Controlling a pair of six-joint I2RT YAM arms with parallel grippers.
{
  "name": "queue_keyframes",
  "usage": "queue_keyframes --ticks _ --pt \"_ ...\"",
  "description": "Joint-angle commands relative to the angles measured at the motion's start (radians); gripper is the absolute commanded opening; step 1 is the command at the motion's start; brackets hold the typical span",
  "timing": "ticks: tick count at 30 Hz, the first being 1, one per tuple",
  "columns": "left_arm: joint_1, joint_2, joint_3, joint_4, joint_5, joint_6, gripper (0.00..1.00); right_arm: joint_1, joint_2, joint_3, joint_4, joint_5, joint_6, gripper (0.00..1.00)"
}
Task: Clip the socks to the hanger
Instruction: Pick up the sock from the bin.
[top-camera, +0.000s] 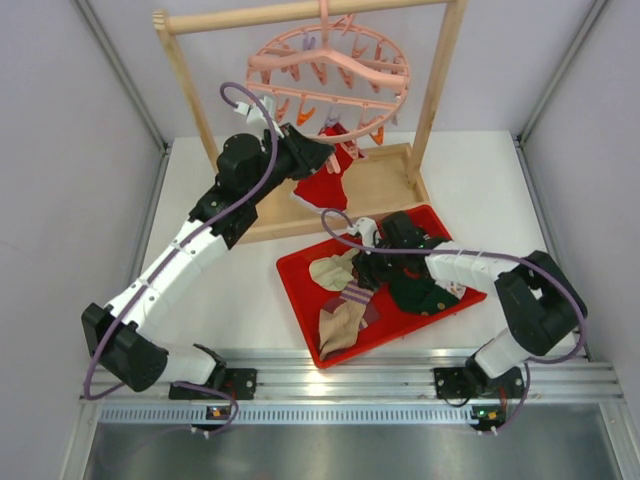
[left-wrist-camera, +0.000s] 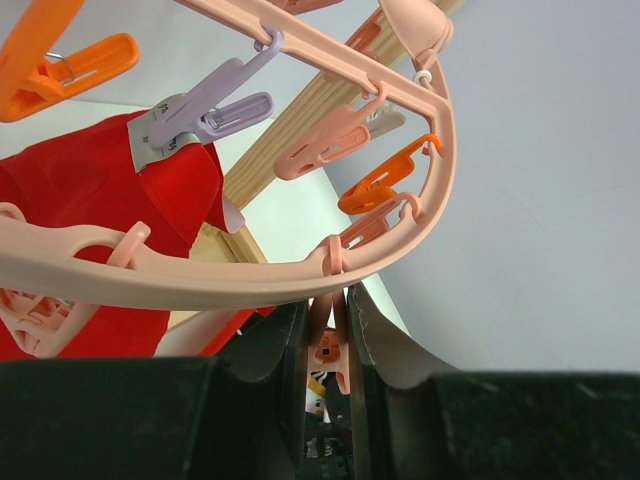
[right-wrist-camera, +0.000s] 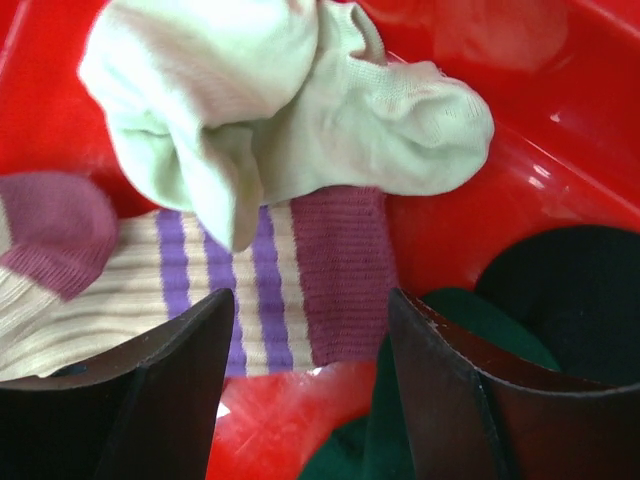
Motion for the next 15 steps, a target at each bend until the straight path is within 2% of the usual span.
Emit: queue_keyframes --ticks 1,8,15 --pt "0.007 0.013 -0.002 0.032 0.015 -0.01 0.0 0.031 0.037 0.063 -0.015 0.047 0.011 0.63" --pt "0.011 0.014 -0.006 0.032 0.017 -0.015 0.0 0.065 0.118 0.118 -0.082 0.166 0.002 0.6" --pt "0.013 0.016 -0.006 0.027 0.018 -0.012 0.0 0.085 0.19 0.157 -0.139 0.239 0.022 0.49"
